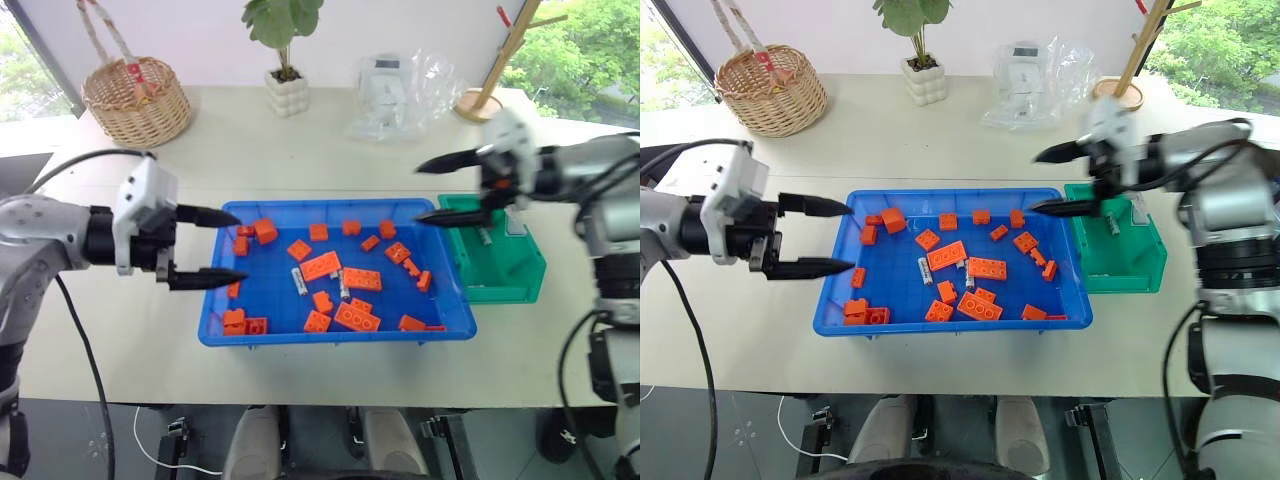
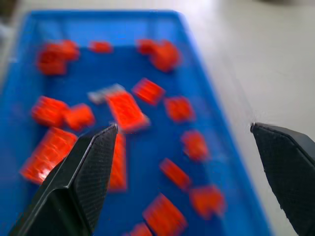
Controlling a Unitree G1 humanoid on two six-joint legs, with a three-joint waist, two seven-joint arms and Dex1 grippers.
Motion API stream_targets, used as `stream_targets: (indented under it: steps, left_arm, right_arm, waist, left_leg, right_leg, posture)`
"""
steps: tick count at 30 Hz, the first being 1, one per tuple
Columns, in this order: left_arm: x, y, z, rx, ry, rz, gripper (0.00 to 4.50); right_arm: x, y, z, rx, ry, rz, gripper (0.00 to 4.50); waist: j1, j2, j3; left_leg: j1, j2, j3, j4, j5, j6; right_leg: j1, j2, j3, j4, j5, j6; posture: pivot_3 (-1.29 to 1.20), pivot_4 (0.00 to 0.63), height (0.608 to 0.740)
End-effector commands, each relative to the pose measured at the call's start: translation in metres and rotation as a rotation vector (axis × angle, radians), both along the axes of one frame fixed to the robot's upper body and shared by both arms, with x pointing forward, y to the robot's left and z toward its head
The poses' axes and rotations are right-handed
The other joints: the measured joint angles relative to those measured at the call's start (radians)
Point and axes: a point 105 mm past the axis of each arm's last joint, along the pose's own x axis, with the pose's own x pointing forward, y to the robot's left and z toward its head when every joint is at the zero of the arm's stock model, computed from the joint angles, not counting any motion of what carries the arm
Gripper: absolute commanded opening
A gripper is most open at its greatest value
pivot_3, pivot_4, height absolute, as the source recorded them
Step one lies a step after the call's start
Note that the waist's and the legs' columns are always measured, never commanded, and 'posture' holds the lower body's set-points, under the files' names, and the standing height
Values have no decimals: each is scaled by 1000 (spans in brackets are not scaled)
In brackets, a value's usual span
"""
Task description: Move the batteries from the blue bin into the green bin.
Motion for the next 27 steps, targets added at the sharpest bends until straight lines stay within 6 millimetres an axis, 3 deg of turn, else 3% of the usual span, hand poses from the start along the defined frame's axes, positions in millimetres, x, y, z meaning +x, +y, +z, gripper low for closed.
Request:
stream_targets:
  steps: [1, 11, 17, 27]
  left_arm:
    - [-2, 3, -5, 44, -9, -17, 4500]
    - [-3, 2, -9, 28, -33, 4, 4500]
    - [-4, -2, -6, 5, -56, 18, 4500]
    - [-2, -5, -3, 0, -70, 23, 4500]
  right_arm:
    - [-13, 48, -3, -54, -14, 155, 4458]
    - [-8, 103, -60, -201, 21, 264, 4458]
    - [-6, 111, -87, -288, -6, 320, 4458]
    - [10, 126, -108, -317, -1, 306, 4458]
  waist:
    - [3, 0, 0]
    - [1, -1, -1]
    - [1, -1, -1]
    - [-2, -1, 0]
  left_leg:
    - [0, 0, 0, 0, 0, 0]
    - [-2, -1, 0, 2, 0, 0]
    - [-2, 0, 0, 2, 0, 0]
    - [-2, 0, 0, 1, 0, 0]
  right_leg:
    - [0, 0, 0, 0, 0, 0]
    - [0, 0, 0, 0, 0, 0]
    - [-1, 1, 0, 1, 0, 0]
    - [-1, 1, 0, 1, 0, 0]
  posture:
    - [0, 150, 736]
    - [0, 150, 736]
    - [0, 150, 736]
    - [0, 150, 736]
